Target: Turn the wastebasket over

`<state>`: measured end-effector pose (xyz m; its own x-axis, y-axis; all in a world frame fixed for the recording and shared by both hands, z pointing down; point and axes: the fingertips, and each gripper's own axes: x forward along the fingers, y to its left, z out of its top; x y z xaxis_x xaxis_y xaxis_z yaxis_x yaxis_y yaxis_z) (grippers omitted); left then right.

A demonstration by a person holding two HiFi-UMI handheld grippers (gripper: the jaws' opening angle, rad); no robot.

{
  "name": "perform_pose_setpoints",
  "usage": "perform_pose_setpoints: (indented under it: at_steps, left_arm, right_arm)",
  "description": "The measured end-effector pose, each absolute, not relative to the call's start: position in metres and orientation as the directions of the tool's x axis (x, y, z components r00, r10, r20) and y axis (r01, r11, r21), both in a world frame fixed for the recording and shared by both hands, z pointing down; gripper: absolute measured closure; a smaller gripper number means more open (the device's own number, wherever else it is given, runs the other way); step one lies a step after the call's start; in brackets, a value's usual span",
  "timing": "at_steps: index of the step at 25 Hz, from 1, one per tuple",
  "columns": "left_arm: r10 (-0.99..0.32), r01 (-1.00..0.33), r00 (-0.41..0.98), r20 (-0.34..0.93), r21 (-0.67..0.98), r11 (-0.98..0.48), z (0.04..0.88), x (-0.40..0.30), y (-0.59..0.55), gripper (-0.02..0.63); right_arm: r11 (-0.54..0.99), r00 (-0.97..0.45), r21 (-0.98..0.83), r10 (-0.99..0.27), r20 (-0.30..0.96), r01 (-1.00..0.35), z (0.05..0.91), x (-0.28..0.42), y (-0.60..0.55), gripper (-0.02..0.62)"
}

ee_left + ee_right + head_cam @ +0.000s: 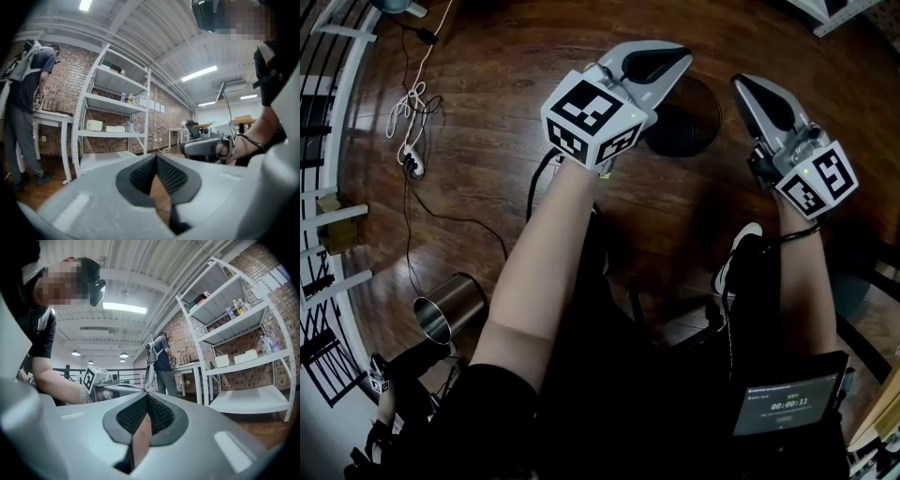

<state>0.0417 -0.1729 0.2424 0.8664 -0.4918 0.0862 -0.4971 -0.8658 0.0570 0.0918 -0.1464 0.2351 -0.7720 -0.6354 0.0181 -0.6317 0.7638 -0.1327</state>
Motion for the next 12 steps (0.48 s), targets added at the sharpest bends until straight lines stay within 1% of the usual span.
perform_pose_setpoints:
  at_steps: [4, 12]
  left_arm:
    - [-0.483, -0.489, 0.869, 0.102, 0.046, -0.871, 0.248, 0.044, -0.174, 0.604]
    - [-0.47, -0.475, 0.877, 0.102, 0.039, -0.879, 0.249, 0.053, -0.172, 0.604]
  right_arm:
    - [0.777, -0.778, -0.079, -0.628, -0.018, -0.625, 0.227, 0.093, -0.158, 0.586]
    - [0.812, -0.812, -0.008, -0.583, 0.022, -0.583, 0.242, 0.09, -0.156, 0.586]
